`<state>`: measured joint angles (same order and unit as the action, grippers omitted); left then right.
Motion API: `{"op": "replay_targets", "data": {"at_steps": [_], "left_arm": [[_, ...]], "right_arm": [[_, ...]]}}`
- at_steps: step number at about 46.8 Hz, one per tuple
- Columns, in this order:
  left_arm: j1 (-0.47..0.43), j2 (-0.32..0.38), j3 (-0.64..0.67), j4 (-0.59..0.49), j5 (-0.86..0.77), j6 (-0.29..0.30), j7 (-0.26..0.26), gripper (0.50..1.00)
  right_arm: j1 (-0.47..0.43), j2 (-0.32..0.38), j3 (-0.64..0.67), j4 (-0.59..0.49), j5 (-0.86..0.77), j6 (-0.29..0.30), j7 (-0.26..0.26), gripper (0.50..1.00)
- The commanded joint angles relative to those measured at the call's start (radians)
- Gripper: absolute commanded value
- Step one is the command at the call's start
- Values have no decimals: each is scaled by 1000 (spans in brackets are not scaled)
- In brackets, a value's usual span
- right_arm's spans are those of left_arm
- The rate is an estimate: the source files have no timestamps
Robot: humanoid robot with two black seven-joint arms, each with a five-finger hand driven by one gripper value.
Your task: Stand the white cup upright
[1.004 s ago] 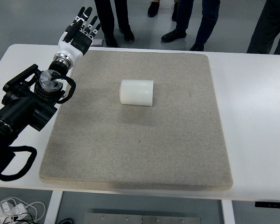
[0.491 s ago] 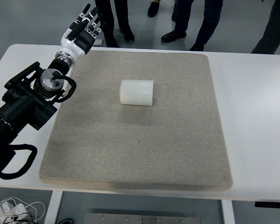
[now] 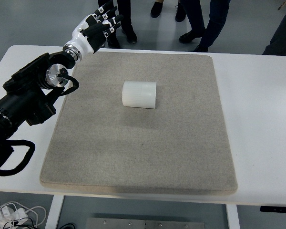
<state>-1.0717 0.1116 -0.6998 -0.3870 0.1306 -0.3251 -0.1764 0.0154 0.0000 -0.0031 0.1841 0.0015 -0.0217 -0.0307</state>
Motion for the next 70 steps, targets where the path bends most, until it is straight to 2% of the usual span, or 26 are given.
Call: {"op": "replay_targets", "data": {"at_steps": [1, 10, 22, 32, 47, 60, 70], "left_arm": [[-19, 22, 51, -1, 79, -2, 0, 992], [-65, 51, 134, -26, 253, 8, 0, 984], [-91, 105, 169, -185, 527, 14, 14, 979], [-93, 138, 193, -289, 722, -5, 17, 979], [-131, 226, 390, -472, 817, -3, 38, 979], [-152, 223, 405, -513, 966, -6, 69, 979], [-209, 214, 534, -518, 966, -6, 86, 977]], "right_arm": [[0, 0, 0, 0, 0, 0, 0, 952], [0, 0, 0, 0, 0, 0, 0, 952], [0, 0, 0, 0, 0, -1, 0, 952], [0, 0, 0, 0, 0, 0, 0, 952], [0, 0, 0, 0, 0, 0, 0, 952], [0, 0, 0, 0, 0, 0, 0, 952], [0, 0, 0, 0, 0, -1, 0, 952]]}}
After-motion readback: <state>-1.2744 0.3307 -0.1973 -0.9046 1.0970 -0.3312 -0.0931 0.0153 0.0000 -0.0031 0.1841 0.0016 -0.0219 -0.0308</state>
